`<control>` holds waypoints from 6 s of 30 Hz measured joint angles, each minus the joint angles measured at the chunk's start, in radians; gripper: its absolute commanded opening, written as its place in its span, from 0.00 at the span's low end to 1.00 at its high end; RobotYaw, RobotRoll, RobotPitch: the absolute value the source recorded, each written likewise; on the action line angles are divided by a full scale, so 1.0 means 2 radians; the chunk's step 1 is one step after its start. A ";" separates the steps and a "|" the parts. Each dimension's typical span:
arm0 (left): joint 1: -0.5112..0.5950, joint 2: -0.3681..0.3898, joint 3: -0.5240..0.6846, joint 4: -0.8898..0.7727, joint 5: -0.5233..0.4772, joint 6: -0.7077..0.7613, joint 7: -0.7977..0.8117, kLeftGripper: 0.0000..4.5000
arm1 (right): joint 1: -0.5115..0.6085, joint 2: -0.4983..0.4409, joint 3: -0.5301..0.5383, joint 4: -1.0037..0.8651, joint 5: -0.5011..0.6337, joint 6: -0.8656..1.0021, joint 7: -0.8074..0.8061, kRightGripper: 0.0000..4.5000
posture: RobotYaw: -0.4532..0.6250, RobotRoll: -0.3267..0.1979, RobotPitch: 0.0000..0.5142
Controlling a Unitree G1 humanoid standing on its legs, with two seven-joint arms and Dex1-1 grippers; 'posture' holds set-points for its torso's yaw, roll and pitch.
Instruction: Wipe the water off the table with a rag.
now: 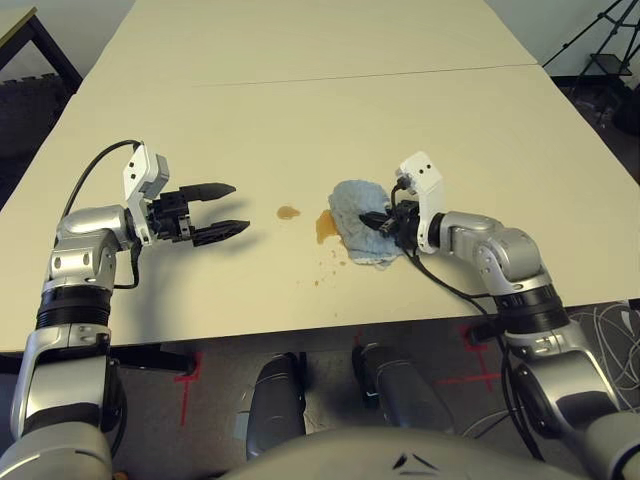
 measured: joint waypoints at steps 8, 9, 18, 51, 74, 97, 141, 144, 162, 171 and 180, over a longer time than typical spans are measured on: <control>0.003 -0.002 0.000 -0.002 0.000 0.000 0.001 1.00 | -0.005 0.028 0.017 -0.001 -0.001 0.012 -0.001 0.04 | 0.24 0.62 0.30; 0.003 -0.003 0.000 -0.003 0.000 0.000 0.001 1.00 | -0.005 0.031 0.018 -0.001 -0.002 0.012 -0.002 0.04 | 0.24 0.62 0.30; 0.005 -0.006 0.000 -0.003 0.000 0.000 0.002 1.00 | -0.011 0.054 0.035 0.007 -0.014 0.006 -0.010 0.04 | 0.24 0.62 0.29; -0.019 -0.019 -0.010 0.023 0.007 -0.016 0.003 1.00 | -0.140 -0.107 -0.066 0.237 -0.020 -0.053 0.054 0.03 | 0.22 0.62 0.25; -0.039 -0.017 -0.011 0.062 0.019 -0.034 -0.009 1.00 | -0.028 -0.015 -0.176 0.032 0.071 0.134 -0.075 0.03 | 0.21 0.62 0.27; -0.032 -0.005 -0.010 0.060 0.025 -0.038 -0.028 1.00 | -0.089 0.089 -0.082 0.120 0.040 0.063 -0.077 0.03 | 0.23 0.62 0.31; -0.001 -0.007 -0.001 0.022 0.022 -0.026 -0.014 1.00 | -0.191 0.103 -0.025 0.275 -0.011 -0.022 0.008 0.03 | 0.26 0.62 0.29; -0.003 -0.008 -0.002 0.024 0.022 -0.026 -0.014 1.00 | -0.194 0.076 -0.028 0.282 -0.012 -0.027 0.012 0.03 | 0.25 0.62 0.29; -0.042 -0.025 -0.014 0.063 0.028 -0.037 -0.014 1.00 | -0.192 -0.128 -0.068 0.203 0.007 0.066 0.072 0.03 | 0.20 0.62 0.30; -0.063 -0.035 -0.019 0.086 0.031 -0.046 -0.014 1.00 | -0.195 -0.239 -0.105 0.125 0.069 0.173 0.116 0.03 | 0.18 0.62 0.29; -0.081 -0.040 -0.020 0.116 0.033 -0.063 -0.015 1.00 | -0.167 -0.309 -0.103 0.193 0.037 0.099 0.144 0.03 | 0.17 0.62 0.25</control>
